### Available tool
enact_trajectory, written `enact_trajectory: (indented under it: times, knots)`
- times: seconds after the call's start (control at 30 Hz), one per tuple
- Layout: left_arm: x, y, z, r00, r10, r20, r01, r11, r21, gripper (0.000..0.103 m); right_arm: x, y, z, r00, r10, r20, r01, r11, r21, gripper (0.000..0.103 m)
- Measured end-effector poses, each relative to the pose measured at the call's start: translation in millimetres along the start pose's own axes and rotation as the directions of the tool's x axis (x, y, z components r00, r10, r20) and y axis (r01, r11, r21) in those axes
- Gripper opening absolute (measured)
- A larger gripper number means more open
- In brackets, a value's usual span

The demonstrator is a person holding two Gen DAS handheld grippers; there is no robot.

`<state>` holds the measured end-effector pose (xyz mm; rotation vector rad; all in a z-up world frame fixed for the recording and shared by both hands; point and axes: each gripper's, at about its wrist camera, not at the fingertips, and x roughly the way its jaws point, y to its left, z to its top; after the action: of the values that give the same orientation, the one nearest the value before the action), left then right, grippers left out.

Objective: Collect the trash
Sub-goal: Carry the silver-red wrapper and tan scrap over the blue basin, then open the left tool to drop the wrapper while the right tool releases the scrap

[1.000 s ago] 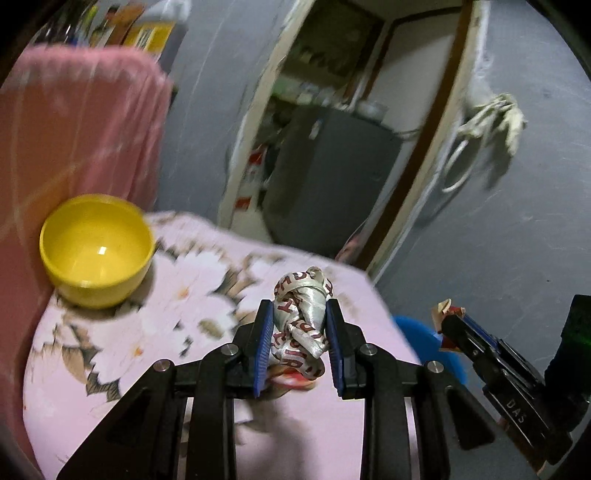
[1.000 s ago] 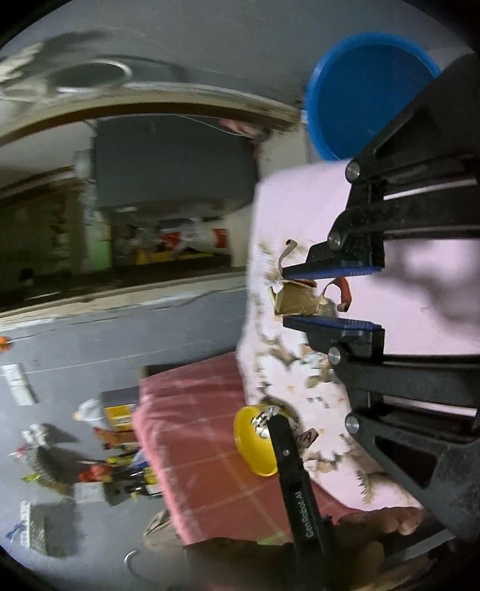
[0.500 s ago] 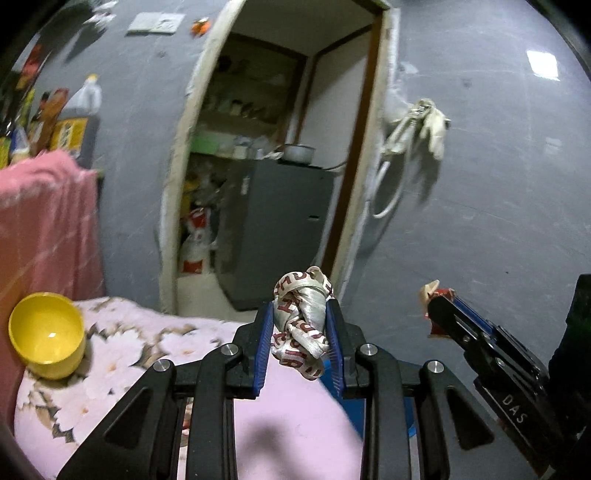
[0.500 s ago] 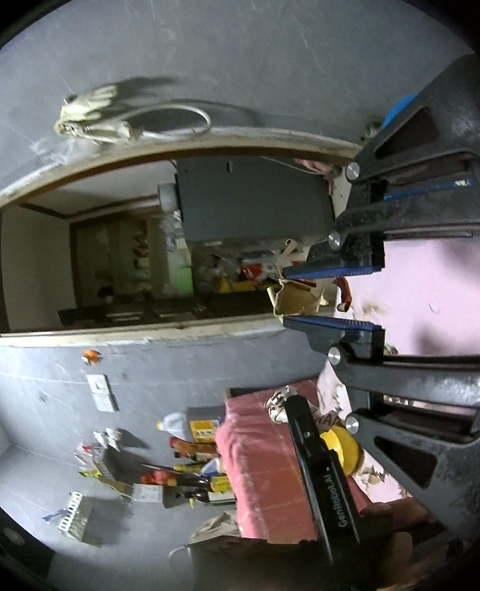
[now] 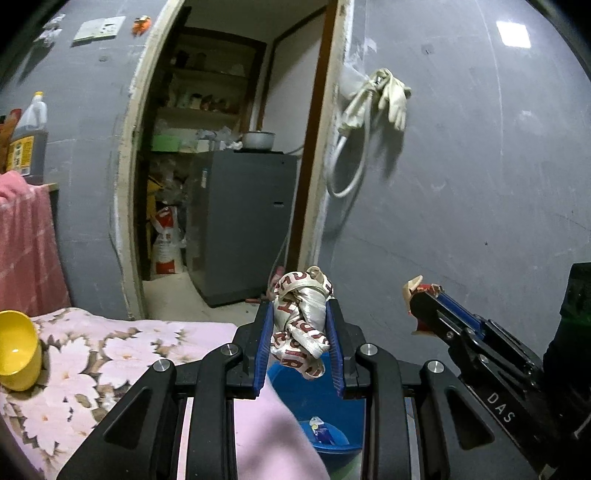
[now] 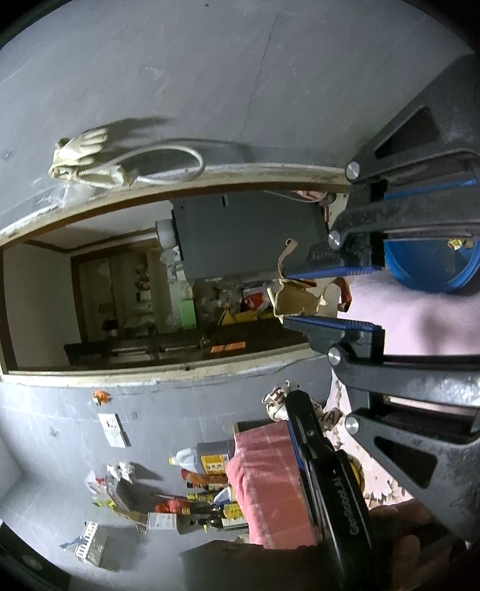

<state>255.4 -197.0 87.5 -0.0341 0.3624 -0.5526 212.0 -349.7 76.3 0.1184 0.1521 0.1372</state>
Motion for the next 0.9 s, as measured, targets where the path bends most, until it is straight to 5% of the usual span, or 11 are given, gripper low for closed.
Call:
enact_trajectory:
  times: [0.6,0.9]
  knots:
    - [74.0,-27.8,-38.3,0.986,-0.029,-0.164,0.035,0.999,0.029,0.024,36.0,-66.2,-45.9,0.985,-0.052,-0.164,0.070,0.992,0.108,0.028]
    - [114.2,-28.6,-67.3,0.954,-0.008,-0.300,0.016,1.000,0.024,0.024,55.7,-87.9,-74.3,0.959,-0.073,-0.272,0.117,0.982,0.150,0.028]
